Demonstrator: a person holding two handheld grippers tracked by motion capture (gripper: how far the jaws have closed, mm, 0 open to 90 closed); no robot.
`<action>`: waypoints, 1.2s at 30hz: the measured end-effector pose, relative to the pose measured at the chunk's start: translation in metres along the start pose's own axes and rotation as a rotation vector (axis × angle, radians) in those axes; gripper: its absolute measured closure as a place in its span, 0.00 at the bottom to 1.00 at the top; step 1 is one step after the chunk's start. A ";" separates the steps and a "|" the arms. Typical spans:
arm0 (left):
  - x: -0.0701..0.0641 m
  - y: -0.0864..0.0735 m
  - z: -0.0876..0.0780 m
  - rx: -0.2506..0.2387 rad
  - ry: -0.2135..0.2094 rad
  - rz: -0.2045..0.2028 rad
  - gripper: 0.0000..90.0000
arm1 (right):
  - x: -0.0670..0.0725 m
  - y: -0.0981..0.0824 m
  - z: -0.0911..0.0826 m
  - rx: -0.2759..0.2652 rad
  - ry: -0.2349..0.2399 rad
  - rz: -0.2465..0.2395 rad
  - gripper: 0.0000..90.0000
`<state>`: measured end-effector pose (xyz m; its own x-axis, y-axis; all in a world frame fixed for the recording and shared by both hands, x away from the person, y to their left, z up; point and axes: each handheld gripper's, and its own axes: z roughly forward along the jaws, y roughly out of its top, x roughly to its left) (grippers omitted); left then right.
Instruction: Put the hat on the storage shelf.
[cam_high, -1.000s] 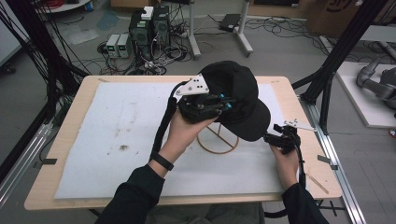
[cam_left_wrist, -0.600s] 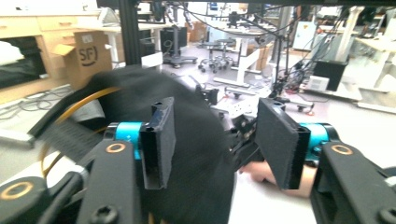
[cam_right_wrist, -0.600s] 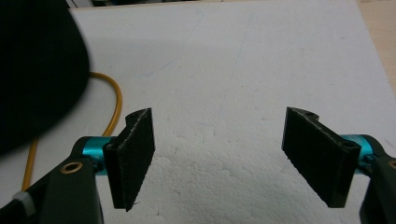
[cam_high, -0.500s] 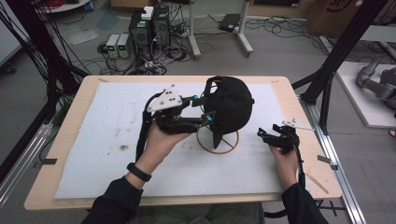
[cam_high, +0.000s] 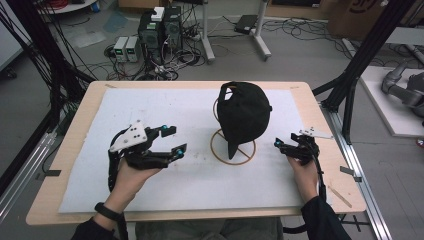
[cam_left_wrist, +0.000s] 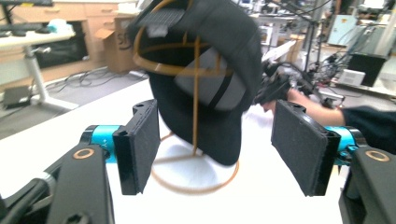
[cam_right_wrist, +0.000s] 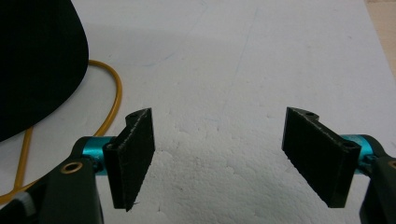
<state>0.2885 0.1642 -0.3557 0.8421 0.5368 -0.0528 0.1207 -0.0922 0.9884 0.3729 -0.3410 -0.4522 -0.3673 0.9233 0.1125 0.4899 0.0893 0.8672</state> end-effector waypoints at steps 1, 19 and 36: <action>0.001 -0.004 -0.003 0.003 0.014 0.003 0.33 | 0.001 0.000 0.000 0.002 -0.001 0.001 0.28; 0.040 -0.073 -0.028 0.121 0.224 0.004 0.30 | 0.003 0.000 0.002 0.021 -0.004 -0.031 0.28; 0.044 -0.084 -0.022 0.147 0.244 -0.014 0.30 | 0.006 0.001 0.003 0.041 0.006 -0.065 0.28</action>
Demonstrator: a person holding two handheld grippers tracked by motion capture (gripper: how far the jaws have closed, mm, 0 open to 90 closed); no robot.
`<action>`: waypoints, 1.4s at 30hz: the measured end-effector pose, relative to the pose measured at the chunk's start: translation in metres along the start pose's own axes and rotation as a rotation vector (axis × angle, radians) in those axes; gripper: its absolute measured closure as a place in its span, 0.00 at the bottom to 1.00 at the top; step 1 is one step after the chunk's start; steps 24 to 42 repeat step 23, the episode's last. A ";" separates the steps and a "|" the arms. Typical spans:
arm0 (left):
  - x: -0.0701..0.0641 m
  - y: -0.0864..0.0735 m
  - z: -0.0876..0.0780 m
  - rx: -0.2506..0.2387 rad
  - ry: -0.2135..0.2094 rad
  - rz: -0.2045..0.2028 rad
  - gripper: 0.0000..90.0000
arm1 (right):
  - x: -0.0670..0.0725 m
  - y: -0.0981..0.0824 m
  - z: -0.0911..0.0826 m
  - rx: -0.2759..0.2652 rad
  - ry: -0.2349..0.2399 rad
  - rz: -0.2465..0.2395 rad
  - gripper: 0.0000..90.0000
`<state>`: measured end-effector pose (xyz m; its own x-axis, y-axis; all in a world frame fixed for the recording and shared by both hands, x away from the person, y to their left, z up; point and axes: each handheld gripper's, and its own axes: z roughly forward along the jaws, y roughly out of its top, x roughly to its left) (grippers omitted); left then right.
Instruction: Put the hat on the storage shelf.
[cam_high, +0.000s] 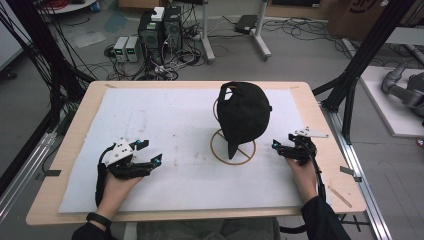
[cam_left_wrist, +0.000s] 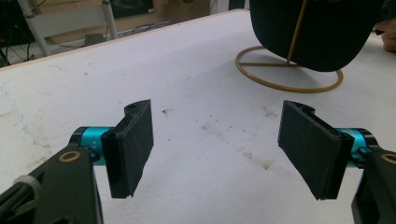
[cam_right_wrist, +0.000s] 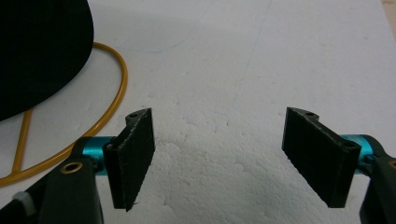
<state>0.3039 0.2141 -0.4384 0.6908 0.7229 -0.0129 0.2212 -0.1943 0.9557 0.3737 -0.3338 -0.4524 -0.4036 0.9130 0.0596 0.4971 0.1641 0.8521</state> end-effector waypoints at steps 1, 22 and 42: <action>0.000 -0.001 0.000 0.002 -0.001 0.001 0.30 | 0.000 0.000 0.000 0.000 0.000 0.000 0.28; 0.005 -0.008 0.003 0.049 0.006 0.011 0.30 | 0.003 0.001 0.002 0.018 -0.010 -0.027 0.28; 0.005 -0.008 0.003 0.049 0.006 0.011 0.30 | 0.003 0.001 0.002 0.018 -0.010 -0.027 0.28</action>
